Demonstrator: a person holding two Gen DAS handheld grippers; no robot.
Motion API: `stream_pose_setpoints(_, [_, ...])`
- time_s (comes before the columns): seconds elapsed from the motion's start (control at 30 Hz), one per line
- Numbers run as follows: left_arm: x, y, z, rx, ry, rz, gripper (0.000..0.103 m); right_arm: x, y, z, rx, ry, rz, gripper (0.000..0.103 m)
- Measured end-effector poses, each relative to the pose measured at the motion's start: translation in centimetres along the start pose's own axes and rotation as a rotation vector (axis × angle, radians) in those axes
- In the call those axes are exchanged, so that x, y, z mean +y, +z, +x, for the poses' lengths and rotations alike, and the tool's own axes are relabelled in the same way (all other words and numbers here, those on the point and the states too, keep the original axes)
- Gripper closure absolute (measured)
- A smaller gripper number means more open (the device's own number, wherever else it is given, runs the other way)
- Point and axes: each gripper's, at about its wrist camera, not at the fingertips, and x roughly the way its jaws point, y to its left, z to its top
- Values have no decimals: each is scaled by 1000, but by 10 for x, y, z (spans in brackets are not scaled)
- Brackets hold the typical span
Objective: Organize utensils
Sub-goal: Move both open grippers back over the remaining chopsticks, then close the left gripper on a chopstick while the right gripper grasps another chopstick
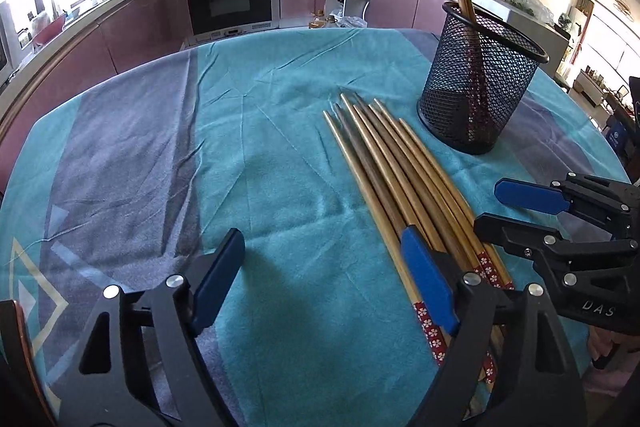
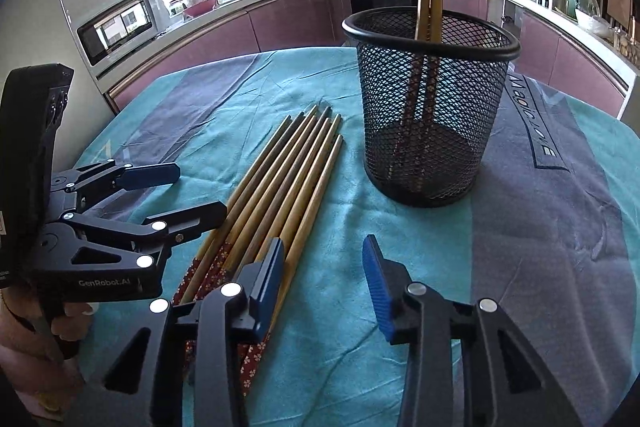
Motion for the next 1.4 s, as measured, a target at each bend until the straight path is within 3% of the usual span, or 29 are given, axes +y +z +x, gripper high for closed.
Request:
stream_pose_setpoints(0.37, [-1,1,4,23,21,14,32,3,0,1,12,-33,-29,65])
stream_pose_setpoints(0.8, [0,12,12,30,13,-6,49,5,9,11,29,-60,-43,78])
stream_pose_setpoints(1.1, [-5,19,18,31,-18,-36,91,-4,9,11,27,-8,21,93])
stream_pose_setpoints(1.4, [-2,14,13,10,-48,-93,95,-12,5,4,14,30,63,97])
